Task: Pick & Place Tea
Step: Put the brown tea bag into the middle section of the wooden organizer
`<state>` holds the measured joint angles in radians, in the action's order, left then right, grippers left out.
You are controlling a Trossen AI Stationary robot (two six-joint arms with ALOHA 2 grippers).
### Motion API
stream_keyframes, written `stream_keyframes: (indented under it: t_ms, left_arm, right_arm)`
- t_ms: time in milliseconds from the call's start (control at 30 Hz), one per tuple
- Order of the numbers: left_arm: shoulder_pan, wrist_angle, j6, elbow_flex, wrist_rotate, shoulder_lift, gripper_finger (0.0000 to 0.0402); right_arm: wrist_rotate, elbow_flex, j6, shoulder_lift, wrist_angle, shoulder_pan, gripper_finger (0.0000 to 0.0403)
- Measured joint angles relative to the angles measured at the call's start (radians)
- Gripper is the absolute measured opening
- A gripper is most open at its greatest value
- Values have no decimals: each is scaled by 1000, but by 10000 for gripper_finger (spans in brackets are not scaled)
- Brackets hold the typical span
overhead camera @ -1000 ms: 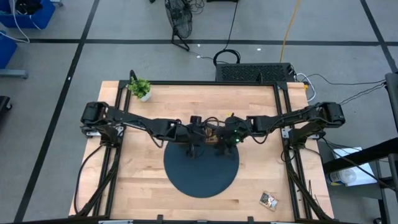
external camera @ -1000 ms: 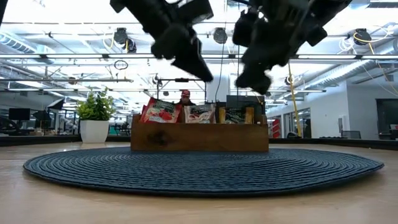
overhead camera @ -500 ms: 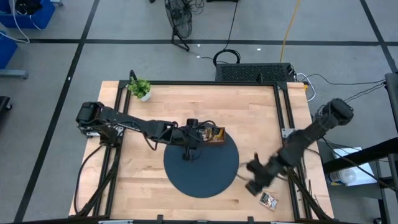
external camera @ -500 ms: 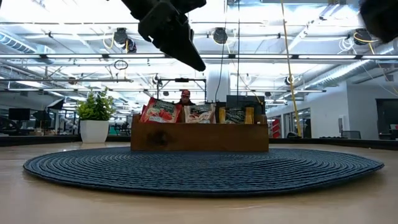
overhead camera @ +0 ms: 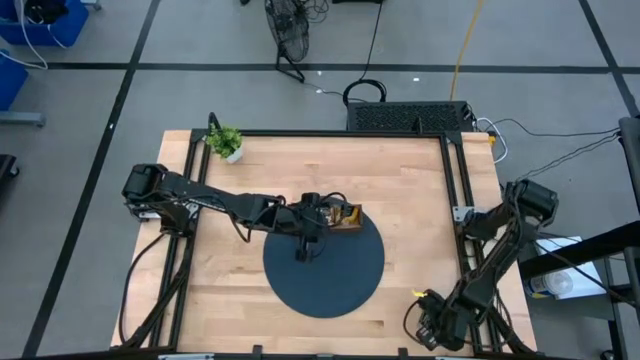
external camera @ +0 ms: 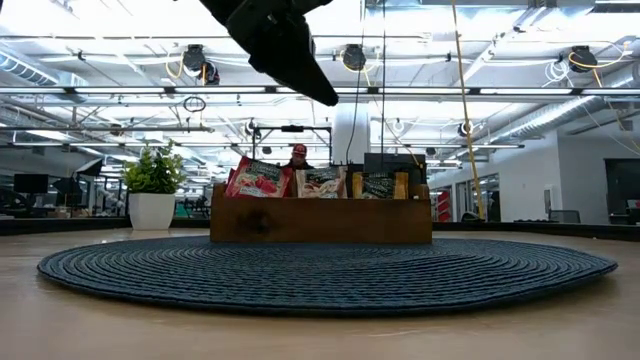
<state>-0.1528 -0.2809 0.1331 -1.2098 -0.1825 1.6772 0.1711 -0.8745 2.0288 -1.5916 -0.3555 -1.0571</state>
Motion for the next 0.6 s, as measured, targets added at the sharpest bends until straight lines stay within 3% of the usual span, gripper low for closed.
stream_keyframes:
  t_ms: [133, 233, 300, 467, 600]
  left_arm:
    - [1, 15, -16, 0, 0, 0, 35]
    - [1, 14, -27, 0, 1, 1, 35]
    - [1, 14, -31, 0, 1, 1, 35]
    - [1, 14, -31, 0, 1, 1, 35]
    - [1, 15, -34, 0, 2, 2, 35]
  right_arm:
    - [-12, -1, -25, -48, -57, 12, 2]
    - [-85, -6, -37, -86, -121, 32, 4]
    - [-226, -5, -65, -104, -142, 49, 3]
    - [-719, 6, -152, -118, -151, 112, 2]
    - [-933, -3, -250, -116, -123, 139, 1]
